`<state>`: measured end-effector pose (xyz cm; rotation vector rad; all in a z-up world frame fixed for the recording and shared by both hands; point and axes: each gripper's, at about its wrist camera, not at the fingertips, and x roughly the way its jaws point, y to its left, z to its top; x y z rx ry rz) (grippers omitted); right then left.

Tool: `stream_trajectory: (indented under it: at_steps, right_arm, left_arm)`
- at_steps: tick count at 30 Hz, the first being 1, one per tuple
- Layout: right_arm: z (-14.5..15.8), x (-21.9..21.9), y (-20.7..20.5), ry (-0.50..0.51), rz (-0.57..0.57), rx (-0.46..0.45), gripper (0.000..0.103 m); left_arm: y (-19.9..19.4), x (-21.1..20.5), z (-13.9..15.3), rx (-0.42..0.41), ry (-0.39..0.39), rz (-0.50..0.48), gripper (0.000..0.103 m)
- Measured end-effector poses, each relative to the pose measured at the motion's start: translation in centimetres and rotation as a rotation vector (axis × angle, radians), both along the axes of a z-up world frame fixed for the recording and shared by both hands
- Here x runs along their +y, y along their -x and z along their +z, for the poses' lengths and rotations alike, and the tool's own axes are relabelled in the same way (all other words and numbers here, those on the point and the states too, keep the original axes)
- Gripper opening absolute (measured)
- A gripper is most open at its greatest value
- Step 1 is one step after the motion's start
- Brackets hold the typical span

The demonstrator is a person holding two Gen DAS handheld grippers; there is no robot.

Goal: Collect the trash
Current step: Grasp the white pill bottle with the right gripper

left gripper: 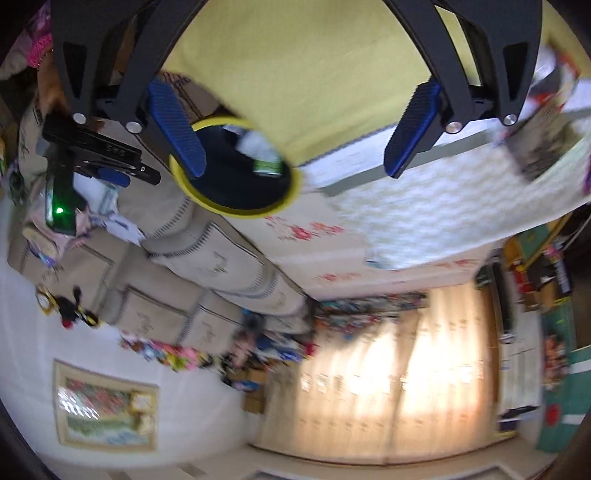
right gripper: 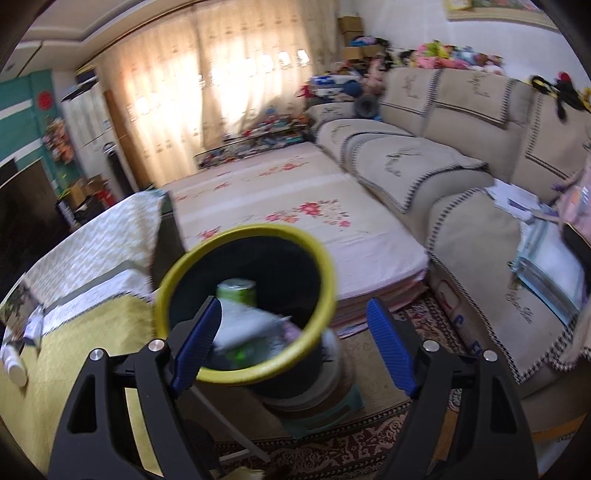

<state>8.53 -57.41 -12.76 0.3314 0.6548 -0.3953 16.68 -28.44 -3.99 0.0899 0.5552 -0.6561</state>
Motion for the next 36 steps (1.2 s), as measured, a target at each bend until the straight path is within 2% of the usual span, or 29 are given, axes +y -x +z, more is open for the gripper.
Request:
stream_trajectory:
  at_steps: [7, 13, 19, 24, 27, 36]
  right_arm:
    - [0.7, 9.2, -3.5, -0.006, 0.263, -0.007, 0.076]
    - [1.6, 19.6, -5.6, -0.048, 0.580, -0.024, 0.076]
    - [2.4, 28.2, -6.5, -0.100, 0.861, -0.053, 0.077]
    - [2.2, 32.9, -7.9, -0.047, 0.983, -0.034, 0.077]
    - [1.7, 34.6, -9.3, -0.017, 0.996, -0.003, 0.077]
    - [-0.5, 37.4, -12.1, -0.026, 1.052, 0.117, 0.077]
  left_arm:
    - [3.5, 12.2, 1.4, -0.080, -0.007, 0.246, 0.098]
    - [6.8, 22.6, 2.2, -0.128, 0.019, 0.451, 0.098]
    - [8.6, 29.0, 1.5, -0.128, 0.044, 0.574, 0.098]
    - [8.8, 30.5, 0.7, -0.104, 0.061, 0.589, 0.098]
    - [8.6, 30.5, 0.2, -0.096, 0.060, 0.582, 0.098]
    - [7.5, 29.5, -0.8, -0.062, 0.069, 0.571, 0.098]
